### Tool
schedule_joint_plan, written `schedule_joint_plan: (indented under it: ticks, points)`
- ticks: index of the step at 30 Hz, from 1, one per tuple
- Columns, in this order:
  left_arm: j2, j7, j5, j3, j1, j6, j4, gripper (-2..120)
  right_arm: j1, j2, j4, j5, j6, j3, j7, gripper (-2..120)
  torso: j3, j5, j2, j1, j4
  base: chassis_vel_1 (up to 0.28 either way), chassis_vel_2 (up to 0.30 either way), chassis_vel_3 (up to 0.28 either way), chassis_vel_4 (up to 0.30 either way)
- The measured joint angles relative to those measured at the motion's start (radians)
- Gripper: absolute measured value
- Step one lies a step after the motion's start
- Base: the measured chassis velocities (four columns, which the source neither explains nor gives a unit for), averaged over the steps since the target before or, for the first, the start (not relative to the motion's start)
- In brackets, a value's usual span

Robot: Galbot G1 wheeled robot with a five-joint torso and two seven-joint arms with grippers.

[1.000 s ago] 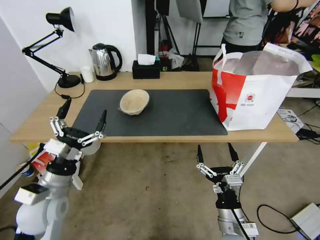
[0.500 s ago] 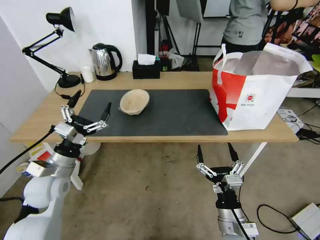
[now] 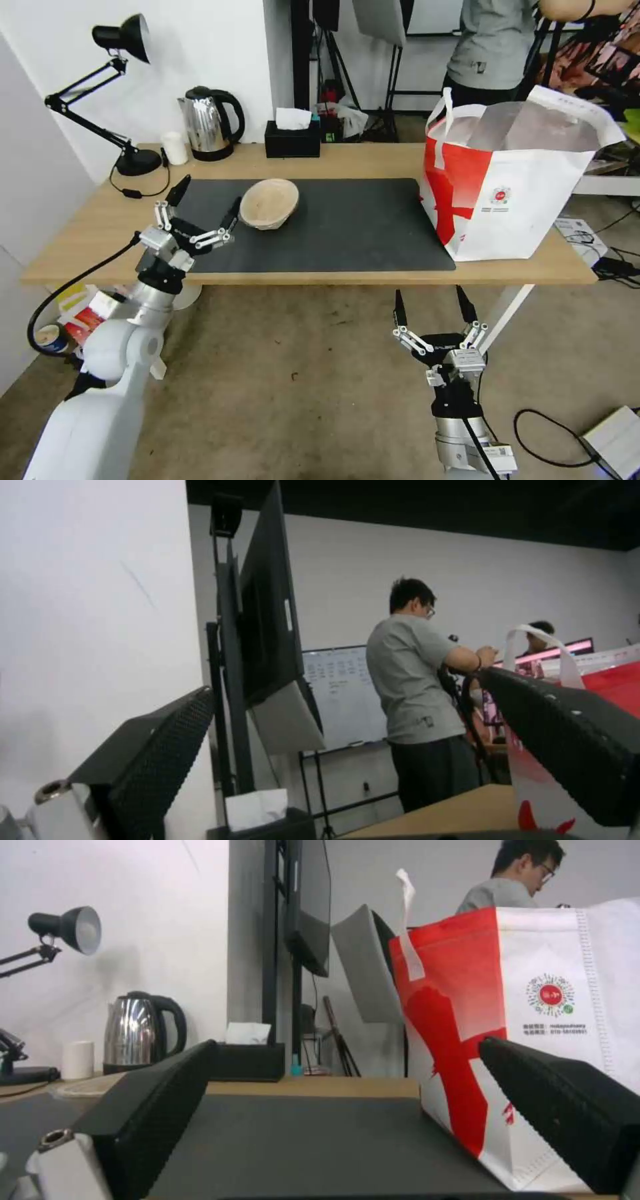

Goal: Pick up the trash from the table and place it into the takeout bag.

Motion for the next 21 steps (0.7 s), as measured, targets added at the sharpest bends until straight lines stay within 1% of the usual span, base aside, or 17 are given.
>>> schedule_joint_plan:
  ticks: [1,4,5,9,10,13,14,16,21]
  points:
    - [0.0,0.0,0.0,0.0,0.0,0.0,0.0,100,0.0,0.0,0.0,0.0,0.0,0.0,0.0,100,0.0,0.0,0.0,0.0,0.0,0.0,0.0,0.0,0.0]
    - [-0.005,0.0,-0.009,0.029,-0.036,0.002,0.057,100,0.0,0.0,0.0,0.0,0.0,0.0,0.0,100,0.0,0.0,0.0,0.0,0.0001,0.0,0.0,0.0,0.0]
    - [-0.005,0.0,-0.009,0.029,-0.036,0.002,0.057,100,0.0,0.0,0.0,0.0,0.0,0.0,0.0,100,0.0,0.0,0.0,0.0,0.0001,0.0,0.0,0.0,0.0]
    - [-0.008,0.001,-0.014,0.055,-0.079,0.001,0.14,100,0.0,0.0,0.0,0.0,0.0,0.0,0.0,100,0.0,-0.0001,0.0,0.0,0.0001,0.0,0.0,0.0,0.0]
    - [-0.008,0.001,-0.014,0.055,-0.079,0.001,0.14,100,0.0,0.0,0.0,0.0,0.0,0.0,0.0,100,0.0,-0.0001,0.0,0.0,0.0001,0.0,0.0,0.0,0.0]
    - [-0.008,0.002,-0.014,0.068,-0.107,-0.001,0.188,100,0.0,0.0,0.0,0.0,0.0,0.0,0.0,100,0.0,-0.0001,0.0,0.0,0.0,0.0,0.0,0.0,0.0]
    - [-0.008,0.002,-0.014,0.068,-0.107,-0.001,0.188,100,0.0,0.0,0.0,0.0,0.0,0.0,0.0,100,0.0,-0.0001,0.0,0.0,0.0,0.0,0.0,0.0,0.0]
    - [-0.008,0.002,-0.017,0.075,-0.123,-0.001,0.216,100,0.0,0.0,0.0,0.0,0.0,0.0,0.0,100,0.0,0.0,0.0,0.0,0.0,0.0,0.0,0.0,0.0]
    - [-0.01,0.002,-0.021,0.081,-0.136,-0.001,0.251,100,0.0,0.0,0.0,0.0,0.0,0.0,0.0,100,0.0,-0.0001,0.0,0.0,0.0001,0.0,0.0,0.0,0.0]
